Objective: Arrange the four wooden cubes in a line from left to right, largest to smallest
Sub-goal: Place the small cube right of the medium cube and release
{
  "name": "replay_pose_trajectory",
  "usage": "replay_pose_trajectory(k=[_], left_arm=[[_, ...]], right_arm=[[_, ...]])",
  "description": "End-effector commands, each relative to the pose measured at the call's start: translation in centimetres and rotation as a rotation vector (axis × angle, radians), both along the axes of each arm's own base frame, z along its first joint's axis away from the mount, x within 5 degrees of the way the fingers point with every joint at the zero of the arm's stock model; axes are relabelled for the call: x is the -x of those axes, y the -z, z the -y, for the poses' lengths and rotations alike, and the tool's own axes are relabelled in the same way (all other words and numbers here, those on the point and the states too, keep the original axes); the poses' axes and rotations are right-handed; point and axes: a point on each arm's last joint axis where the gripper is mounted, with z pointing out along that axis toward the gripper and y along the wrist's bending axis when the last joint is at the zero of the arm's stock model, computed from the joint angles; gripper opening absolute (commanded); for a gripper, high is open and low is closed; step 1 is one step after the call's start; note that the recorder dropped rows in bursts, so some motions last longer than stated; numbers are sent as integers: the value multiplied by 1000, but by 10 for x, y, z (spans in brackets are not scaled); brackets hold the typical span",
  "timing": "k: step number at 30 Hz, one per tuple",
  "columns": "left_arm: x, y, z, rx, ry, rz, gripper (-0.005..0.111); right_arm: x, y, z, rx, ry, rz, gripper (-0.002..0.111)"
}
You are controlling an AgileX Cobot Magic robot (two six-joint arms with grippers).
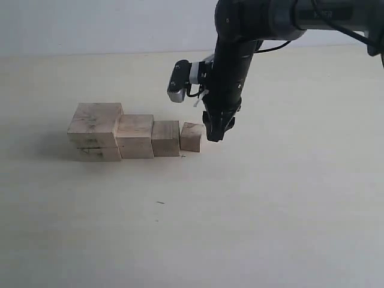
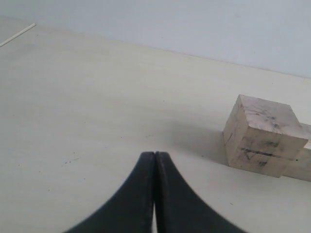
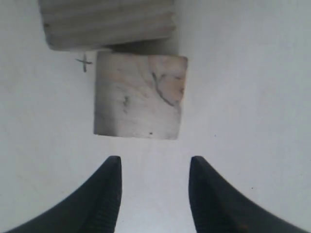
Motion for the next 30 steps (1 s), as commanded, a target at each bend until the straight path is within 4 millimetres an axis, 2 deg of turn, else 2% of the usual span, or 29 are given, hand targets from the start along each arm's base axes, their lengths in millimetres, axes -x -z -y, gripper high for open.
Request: replay_pose_trajectory(k=[1,11,20,30], left_arm=[[0,-1,0,3,4,11,0],[0,-1,0,3,4,11,0],[0,-1,0,3,4,11,0],[0,-1,0,3,4,11,0]], right_arm=[[-12,8,7,-33,93,24,42],[-19,11,5,-103,156,48,42],[-18,36,2,-106,182,-7,42],[-16,33,-1,-135,203,-29,42]])
